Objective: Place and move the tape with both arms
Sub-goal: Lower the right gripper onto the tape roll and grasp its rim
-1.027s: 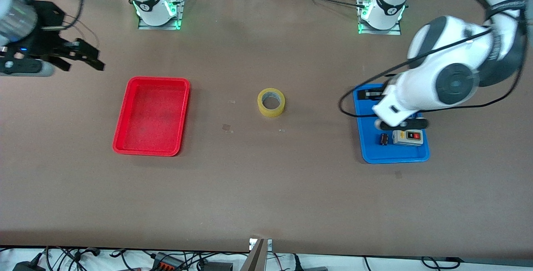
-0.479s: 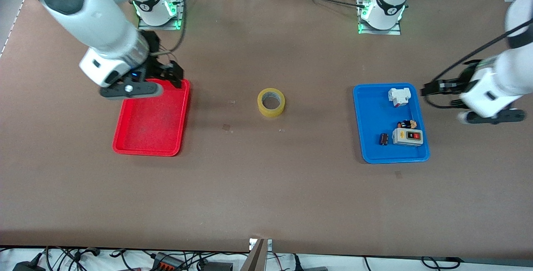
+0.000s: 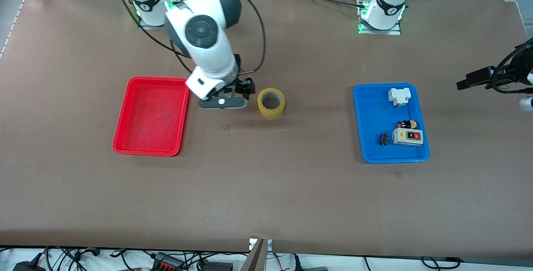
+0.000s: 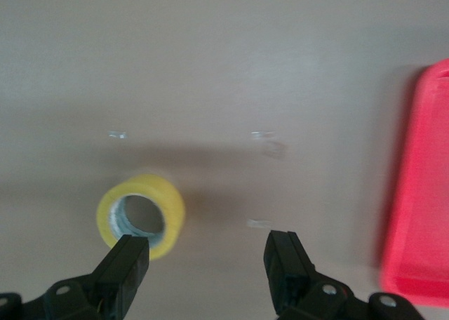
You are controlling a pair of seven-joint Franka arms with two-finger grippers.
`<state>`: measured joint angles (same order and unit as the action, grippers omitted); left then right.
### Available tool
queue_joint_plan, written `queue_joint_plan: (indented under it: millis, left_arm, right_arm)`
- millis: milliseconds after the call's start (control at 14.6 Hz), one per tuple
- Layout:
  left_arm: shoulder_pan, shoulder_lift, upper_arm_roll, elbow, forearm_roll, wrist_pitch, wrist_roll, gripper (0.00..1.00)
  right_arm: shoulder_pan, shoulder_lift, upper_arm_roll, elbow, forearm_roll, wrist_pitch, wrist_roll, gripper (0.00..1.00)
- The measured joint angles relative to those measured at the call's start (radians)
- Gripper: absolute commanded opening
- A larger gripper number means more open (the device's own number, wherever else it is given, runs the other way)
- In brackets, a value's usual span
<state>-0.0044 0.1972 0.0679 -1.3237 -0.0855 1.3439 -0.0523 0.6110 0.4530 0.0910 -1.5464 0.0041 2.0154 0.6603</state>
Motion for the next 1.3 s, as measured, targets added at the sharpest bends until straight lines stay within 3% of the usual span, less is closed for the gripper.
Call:
queue_joint_plan:
  millis: [205, 411, 548, 753, 1096, 1301]
  left_arm:
    - [-0.04, -0.039, 0.026, -0.061, -0.013, 0.018, -0.001, 1.0]
    - [-0.06, -0.091, 0.02, -0.186, -0.014, 0.163, 0.001, 1.0]
    - [-0.074, -0.125, 0.011, -0.241, -0.014, 0.187, -0.002, 1.0]
    - [-0.077, -0.148, 0.007, -0.261, -0.013, 0.176, -0.002, 1.0]
    - [-0.082, -0.153, -0.081, -0.263, 0.036, 0.176, -0.02, 1.0]
    - [-0.077, -0.155, -0.083, -0.252, 0.042, 0.177, -0.021, 1.0]
  right_arm:
    - [0.053, 0.098, -0.001, 0.0, 0.0, 0.089, 0.045, 0.98]
    - [0.095, 0.173, -0.003, 0.001, -0.002, 0.133, 0.054, 0.98]
    - [0.11, 0.208, -0.005, 0.002, -0.012, 0.147, 0.064, 0.98]
    - [0.121, 0.241, -0.006, 0.001, -0.014, 0.149, 0.065, 0.98]
    - [0.13, 0.276, -0.007, -0.002, -0.014, 0.172, 0.065, 0.98]
    - [0.131, 0.298, -0.009, -0.006, -0.014, 0.205, 0.066, 0.98]
